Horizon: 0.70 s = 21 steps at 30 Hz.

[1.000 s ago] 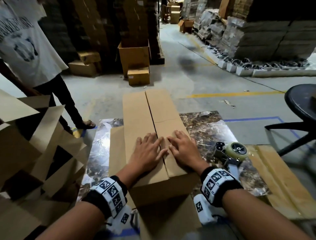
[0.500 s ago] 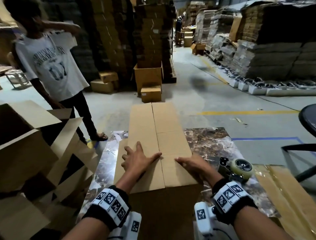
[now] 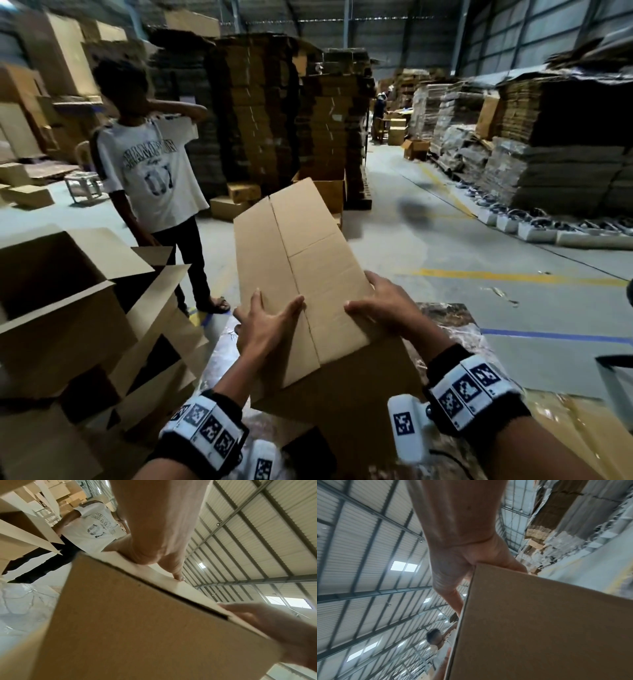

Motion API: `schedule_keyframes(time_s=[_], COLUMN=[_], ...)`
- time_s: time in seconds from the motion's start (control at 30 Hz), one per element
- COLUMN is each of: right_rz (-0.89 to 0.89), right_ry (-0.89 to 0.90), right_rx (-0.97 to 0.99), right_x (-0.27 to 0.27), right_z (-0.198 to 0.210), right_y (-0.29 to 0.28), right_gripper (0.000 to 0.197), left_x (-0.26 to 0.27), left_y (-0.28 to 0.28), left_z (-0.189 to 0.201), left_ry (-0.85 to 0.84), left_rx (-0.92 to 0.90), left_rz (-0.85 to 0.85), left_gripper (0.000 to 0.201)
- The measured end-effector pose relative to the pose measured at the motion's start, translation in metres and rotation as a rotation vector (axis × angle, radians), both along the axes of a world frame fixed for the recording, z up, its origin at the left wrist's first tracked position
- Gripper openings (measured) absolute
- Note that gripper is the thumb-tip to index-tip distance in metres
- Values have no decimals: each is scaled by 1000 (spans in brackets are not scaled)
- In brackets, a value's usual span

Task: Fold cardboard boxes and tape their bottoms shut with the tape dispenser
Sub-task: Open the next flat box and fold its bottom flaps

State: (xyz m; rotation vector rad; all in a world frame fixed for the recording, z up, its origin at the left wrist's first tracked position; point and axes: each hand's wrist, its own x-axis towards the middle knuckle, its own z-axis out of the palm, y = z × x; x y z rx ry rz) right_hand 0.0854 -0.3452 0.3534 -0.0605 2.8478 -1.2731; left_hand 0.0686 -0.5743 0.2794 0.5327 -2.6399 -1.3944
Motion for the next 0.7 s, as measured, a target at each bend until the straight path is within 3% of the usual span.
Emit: schedule_keyframes(time_s=[0.13,0.27,0.37,0.47,0.6,0.7], right_rz=[68,72,46,-3,-86,-142], right_ry=[110,122,75,-21,-183,-211], right_rx=[174,166,57,-147,-345,-293], right_x=[-11,-32,-47,-59,-62,-65], right_z=[31,42,38,13,-36,-69], right_y=[-27,-42,-39,-31,-16,3], right_gripper=[66,65,71,73,29,23], left_x=[-3,-16,-36,-52,-61,-69], left_y=[-7,-18,-30,-37,-32,-24], left_z=[-6,1,23,41,28,9], left_ry=[16,34,-30,-124,-199,-215], left_rx=[180,194,66,-142,-392,-581], left_rz=[45,55,15,-56,-253,-395], left_gripper=[129,131,129,116,106,105])
